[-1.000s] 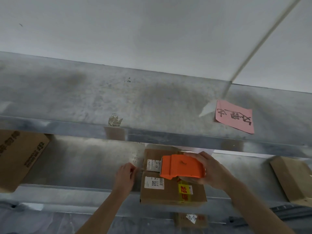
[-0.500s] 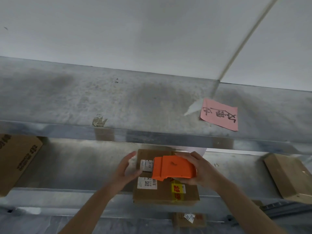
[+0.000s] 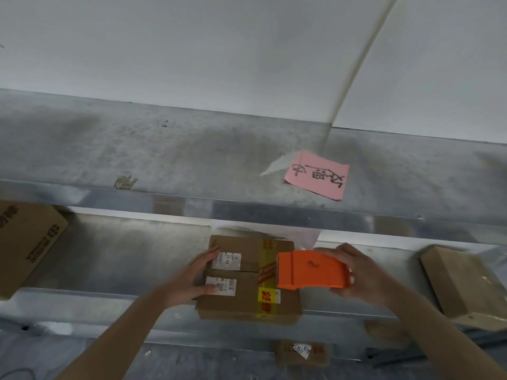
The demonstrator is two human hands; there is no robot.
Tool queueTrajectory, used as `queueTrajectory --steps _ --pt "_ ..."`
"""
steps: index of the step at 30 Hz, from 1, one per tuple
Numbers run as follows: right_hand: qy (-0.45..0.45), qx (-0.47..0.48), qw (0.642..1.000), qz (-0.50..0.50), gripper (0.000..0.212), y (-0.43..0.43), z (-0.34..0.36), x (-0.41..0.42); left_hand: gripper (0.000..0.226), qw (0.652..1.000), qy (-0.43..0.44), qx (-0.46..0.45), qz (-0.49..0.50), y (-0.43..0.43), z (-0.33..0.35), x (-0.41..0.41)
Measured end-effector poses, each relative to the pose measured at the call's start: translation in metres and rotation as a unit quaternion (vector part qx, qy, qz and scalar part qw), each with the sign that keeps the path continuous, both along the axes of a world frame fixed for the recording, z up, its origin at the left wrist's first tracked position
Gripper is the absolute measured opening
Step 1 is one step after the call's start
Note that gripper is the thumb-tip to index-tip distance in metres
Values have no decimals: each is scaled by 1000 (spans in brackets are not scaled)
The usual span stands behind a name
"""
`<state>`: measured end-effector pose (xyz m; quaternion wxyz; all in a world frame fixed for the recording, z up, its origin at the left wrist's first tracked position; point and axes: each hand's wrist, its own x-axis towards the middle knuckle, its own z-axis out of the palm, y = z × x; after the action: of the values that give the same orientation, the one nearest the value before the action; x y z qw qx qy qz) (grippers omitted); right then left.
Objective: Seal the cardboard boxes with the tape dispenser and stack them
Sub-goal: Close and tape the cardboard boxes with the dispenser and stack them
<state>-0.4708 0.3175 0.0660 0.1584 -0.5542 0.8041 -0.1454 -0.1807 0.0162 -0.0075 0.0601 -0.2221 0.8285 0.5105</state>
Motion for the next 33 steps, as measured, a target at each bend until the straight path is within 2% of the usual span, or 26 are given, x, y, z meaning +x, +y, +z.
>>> queueTrajectory --steps 7,15,21,25,29,33 --pt "18 29 999 -15 92 59 -2 -52 85 999 -24 -35 4 4 4 -4" --pt "17 60 998 -4 89 63 -19 -77 85 999 -36 -36 17 5 4 -6" --pt "3 76 997 1 88 46 -39 -70 84 999 -33 -25 26 6 0 -6" --pt "-29 62 998 -18 75 37 -56 -63 84 999 -34 -16 30 5 -1 -6" --pt "-39 56 998 4 72 29 -67 -59 87 999 -27 -19 21 3 -1 -6" --pt "-13 118 993 17 67 7 -54 -64 89 1000 -19 -9 15 0 -4 -3"
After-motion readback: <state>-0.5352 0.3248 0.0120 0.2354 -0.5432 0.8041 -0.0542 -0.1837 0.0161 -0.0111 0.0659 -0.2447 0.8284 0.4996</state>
